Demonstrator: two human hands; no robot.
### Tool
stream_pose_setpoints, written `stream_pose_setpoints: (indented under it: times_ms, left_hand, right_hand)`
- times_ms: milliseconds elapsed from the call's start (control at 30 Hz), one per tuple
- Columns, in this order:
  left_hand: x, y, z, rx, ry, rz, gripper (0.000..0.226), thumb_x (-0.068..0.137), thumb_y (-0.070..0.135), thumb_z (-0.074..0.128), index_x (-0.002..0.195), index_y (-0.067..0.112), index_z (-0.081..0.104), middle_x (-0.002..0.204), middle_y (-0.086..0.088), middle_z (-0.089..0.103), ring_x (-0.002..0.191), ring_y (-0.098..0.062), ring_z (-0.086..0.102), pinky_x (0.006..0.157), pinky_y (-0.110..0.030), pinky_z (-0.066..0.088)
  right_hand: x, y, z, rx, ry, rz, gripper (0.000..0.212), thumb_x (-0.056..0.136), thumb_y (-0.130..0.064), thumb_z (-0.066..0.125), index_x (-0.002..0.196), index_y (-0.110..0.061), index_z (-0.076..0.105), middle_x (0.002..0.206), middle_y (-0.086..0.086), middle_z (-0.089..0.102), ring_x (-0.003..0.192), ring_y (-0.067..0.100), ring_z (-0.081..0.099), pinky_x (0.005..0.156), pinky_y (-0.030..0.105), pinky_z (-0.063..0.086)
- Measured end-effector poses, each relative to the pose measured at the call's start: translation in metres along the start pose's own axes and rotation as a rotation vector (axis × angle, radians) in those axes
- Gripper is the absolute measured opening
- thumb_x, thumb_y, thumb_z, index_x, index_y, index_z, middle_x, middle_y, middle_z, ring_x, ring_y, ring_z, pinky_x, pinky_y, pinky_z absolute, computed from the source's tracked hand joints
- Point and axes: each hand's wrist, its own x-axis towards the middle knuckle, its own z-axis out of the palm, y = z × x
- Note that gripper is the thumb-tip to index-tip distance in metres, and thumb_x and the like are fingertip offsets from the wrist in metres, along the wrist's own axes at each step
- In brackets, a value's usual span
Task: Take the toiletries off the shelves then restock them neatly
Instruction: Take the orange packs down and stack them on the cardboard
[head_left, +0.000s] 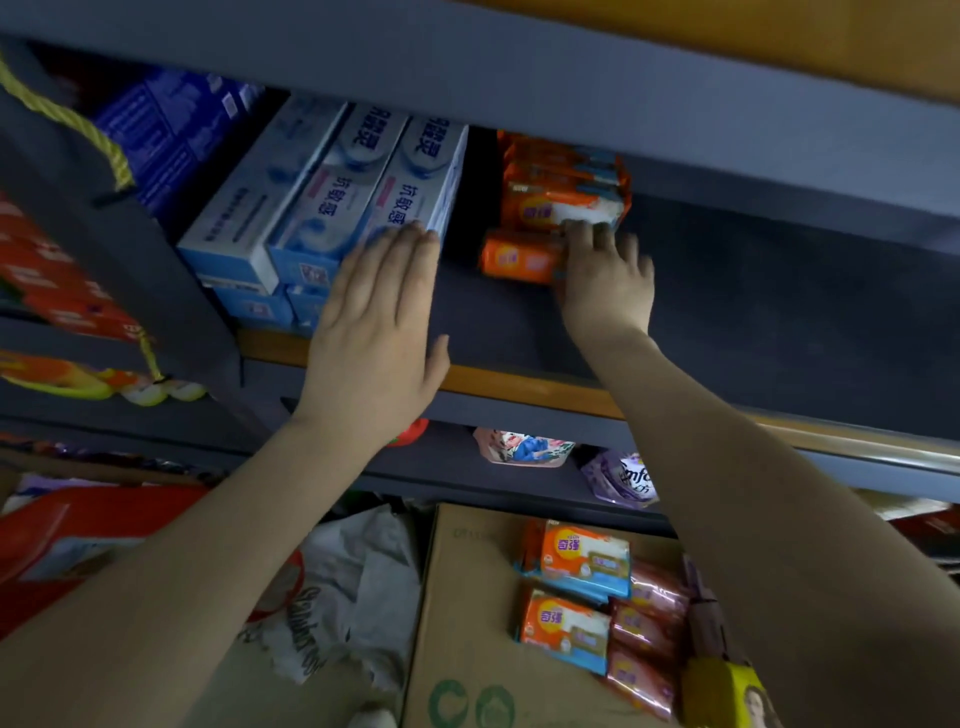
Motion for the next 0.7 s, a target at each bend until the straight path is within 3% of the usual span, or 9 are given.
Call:
stream_pose_setpoints:
  times_ms: [67, 167, 267, 300, 433, 533, 633, 700]
  left_hand:
    - [0.001, 0.003, -0.005, -0.024, -0.019, -0.028, 0.073, 0.080, 0.023, 0.059, 0.140, -0.005, 0.027, 0.140, -0.023, 0.041, 0.134, -0.036, 0.032, 0.113, -0.043, 0.021]
    - [0.001, 0.008, -0.012, -0.085, -0.027, -0.025, 0.071, 0.082, 0.025, 0.058, 0.140, -0.004, 0.027, 0.143, -0.021, 0.038, 0.138, -0.033, 0.026, 0.113, -0.041, 0.022]
    - [-0.001, 0.021, -0.017, -0.198, -0.030, 0.001, 0.070, 0.083, 0.031, 0.059, 0.138, -0.004, 0.032, 0.139, -0.022, 0.043, 0.130, -0.035, 0.038, 0.108, -0.037, 0.025]
    - [-0.002, 0.026, -0.019, -0.241, -0.031, -0.005, 0.069, 0.085, 0.036, 0.055, 0.138, -0.003, 0.033, 0.137, -0.021, 0.045, 0.128, -0.034, 0.042, 0.106, -0.033, 0.026]
    - [-0.003, 0.048, -0.035, -0.592, 0.000, -0.111, 0.059, 0.085, 0.042, 0.052, 0.130, 0.004, 0.045, 0.122, -0.012, 0.056, 0.111, -0.015, 0.046, 0.091, -0.010, 0.029]
    - [-0.005, 0.064, -0.045, -0.728, 0.055, -0.114, 0.054, 0.081, 0.037, 0.059, 0.123, 0.002, 0.051, 0.111, 0.004, 0.051, 0.101, -0.001, 0.047, 0.084, 0.004, 0.028]
    - [-0.010, 0.072, -0.044, -0.822, -0.011, -0.184, 0.058, 0.078, 0.046, 0.058, 0.124, 0.011, 0.050, 0.113, 0.007, 0.053, 0.099, 0.003, 0.047, 0.081, 0.000, 0.035]
    - [-0.015, 0.075, -0.037, -0.825, -0.073, -0.230, 0.060, 0.077, 0.050, 0.058, 0.126, 0.015, 0.048, 0.114, 0.001, 0.056, 0.103, -0.010, 0.053, 0.082, -0.012, 0.040]
  right_hand:
    - [-0.006, 0.007, -0.003, 0.106, -0.038, -0.025, 0.049, 0.092, -0.012, 0.051, 0.138, -0.014, 0.034, 0.138, 0.012, 0.042, 0.116, 0.036, 0.046, 0.085, 0.044, 0.044]
    - [-0.023, 0.018, -0.017, 0.438, 0.017, -0.051, 0.045, 0.087, -0.021, 0.062, 0.128, -0.009, 0.048, 0.127, 0.012, 0.052, 0.109, 0.034, 0.053, 0.085, 0.037, 0.046]
    - [-0.048, 0.033, -0.040, 0.806, -0.041, -0.069, 0.039, 0.081, -0.014, 0.070, 0.117, -0.009, 0.055, 0.111, 0.005, 0.052, 0.097, 0.015, 0.053, 0.078, 0.007, 0.039]
    - [-0.057, 0.037, -0.048, 0.920, -0.120, -0.063, 0.037, 0.080, -0.011, 0.071, 0.114, -0.014, 0.055, 0.107, 0.002, 0.051, 0.093, 0.008, 0.051, 0.077, 0.005, 0.037]
    - [-0.083, 0.051, -0.078, 1.321, -0.436, -0.054, 0.034, 0.076, -0.007, 0.070, 0.101, -0.026, 0.056, 0.095, -0.008, 0.062, 0.084, -0.003, 0.060, 0.077, 0.015, 0.049]
    - [-0.094, 0.057, -0.087, 1.448, -0.477, -0.024, 0.034, 0.070, -0.014, 0.068, 0.102, -0.020, 0.056, 0.094, -0.005, 0.063, 0.084, 0.000, 0.063, 0.075, 0.017, 0.051]
    - [-0.105, 0.067, -0.092, 1.457, -0.446, 0.058, 0.035, 0.071, -0.011, 0.071, 0.102, -0.019, 0.056, 0.097, -0.002, 0.063, 0.086, 0.002, 0.064, 0.073, 0.019, 0.052]
    - [-0.113, 0.075, -0.096, 1.340, -0.382, 0.063, 0.034, 0.073, -0.009, 0.075, 0.096, -0.025, 0.056, 0.095, -0.006, 0.062, 0.084, 0.000, 0.063, 0.072, 0.017, 0.052]
